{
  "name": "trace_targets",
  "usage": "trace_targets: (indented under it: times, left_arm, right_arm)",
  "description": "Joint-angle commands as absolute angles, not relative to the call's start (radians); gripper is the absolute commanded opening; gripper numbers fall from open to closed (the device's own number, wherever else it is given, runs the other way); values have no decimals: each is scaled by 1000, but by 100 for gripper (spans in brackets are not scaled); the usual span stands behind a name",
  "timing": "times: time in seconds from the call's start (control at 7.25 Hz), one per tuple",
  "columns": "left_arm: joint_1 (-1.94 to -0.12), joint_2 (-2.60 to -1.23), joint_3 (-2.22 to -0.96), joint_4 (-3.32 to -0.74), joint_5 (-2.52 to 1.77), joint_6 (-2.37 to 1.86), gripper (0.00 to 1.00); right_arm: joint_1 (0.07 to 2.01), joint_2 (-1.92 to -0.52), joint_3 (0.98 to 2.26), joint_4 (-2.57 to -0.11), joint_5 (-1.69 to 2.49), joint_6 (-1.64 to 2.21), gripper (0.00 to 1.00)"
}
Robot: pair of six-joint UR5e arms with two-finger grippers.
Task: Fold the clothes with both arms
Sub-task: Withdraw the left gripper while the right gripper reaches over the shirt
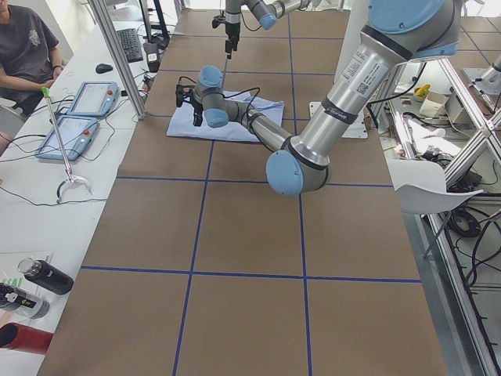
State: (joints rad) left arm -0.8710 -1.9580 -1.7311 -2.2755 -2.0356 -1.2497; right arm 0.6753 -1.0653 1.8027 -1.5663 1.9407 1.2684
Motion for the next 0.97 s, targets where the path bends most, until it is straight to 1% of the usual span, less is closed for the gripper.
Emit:
trace_targets:
  times: [0.0,0.14,0.28,0.41,0.55,0.83]
  left_arm:
    - [-890,-1850,-1831,-2275,-2052,-1184,98]
    - [-891,-1830,-1832,-2276,-2054,-1177,98]
    - [-891,-1812,-1833,-2273,-2057,-1120,98]
    - [-891,-1774,-1844,-2275,-2057,-1064,98]
    - [-891,-1735,-1885,-2275,-2057,-1055,99]
    - [-891,-1698,-1907,-2276,-2092,-1060,99]
  right_arm:
    - [589,-964,1770,-1621,1885,1276,100]
    - [575,-889,1705,-1644,1881,1276,100]
    - [530,-864,1677,-1667,1870,1276,100]
    - [494,-858,1675,-1670,1852,1275,100]
    - [461,-845,1660,-1672,1839,1257,100]
    - [419,-848,1625,-1687,1829,1115,100]
